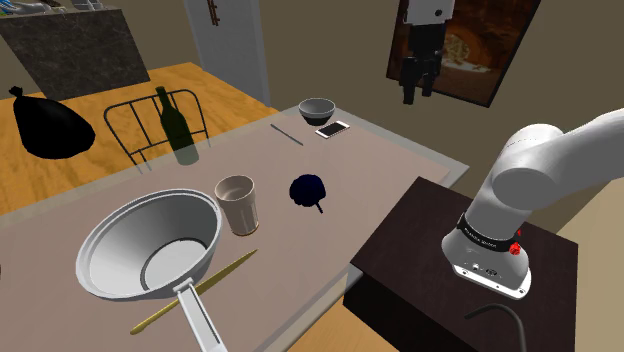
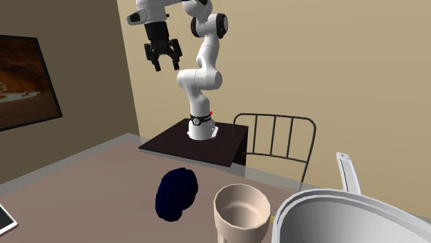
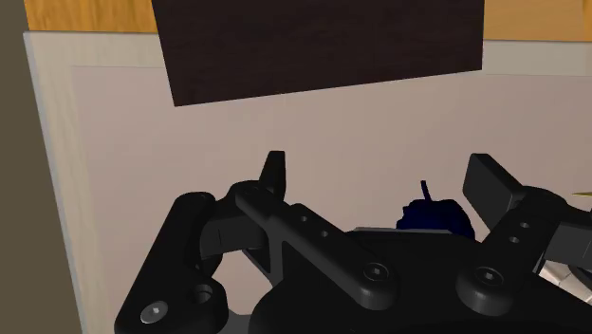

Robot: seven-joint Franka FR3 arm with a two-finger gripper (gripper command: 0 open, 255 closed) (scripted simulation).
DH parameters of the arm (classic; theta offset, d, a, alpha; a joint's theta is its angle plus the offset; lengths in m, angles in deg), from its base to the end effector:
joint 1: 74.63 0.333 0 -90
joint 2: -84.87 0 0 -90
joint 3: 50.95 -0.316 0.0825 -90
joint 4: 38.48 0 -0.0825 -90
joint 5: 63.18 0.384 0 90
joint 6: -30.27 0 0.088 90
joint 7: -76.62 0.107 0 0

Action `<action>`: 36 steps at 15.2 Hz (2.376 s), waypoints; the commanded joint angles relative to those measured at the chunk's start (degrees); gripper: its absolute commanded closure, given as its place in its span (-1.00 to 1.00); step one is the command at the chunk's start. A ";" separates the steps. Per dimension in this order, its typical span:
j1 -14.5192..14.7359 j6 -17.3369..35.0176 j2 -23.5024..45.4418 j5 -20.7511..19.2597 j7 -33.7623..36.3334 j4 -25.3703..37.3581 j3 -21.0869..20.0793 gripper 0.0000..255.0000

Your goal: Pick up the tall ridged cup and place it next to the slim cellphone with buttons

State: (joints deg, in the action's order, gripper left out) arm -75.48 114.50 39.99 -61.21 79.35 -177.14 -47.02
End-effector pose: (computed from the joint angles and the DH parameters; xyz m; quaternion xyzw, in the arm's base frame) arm 0.2924 -0.0252 0.5517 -0.9942 0.0530 0.0835 0.0419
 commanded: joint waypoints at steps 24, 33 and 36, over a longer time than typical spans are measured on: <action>6.76 36.78 36.10 7.25 20.01 7.92 -17.57 -1.00; 9.69 44.11 55.03 0.36 29.91 22.04 -20.43 -1.00; 11.45 45.07 61.48 -2.46 33.06 28.18 -20.30 -1.00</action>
State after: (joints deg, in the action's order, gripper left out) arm -64.56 159.07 99.27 -62.71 111.42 -150.91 -67.41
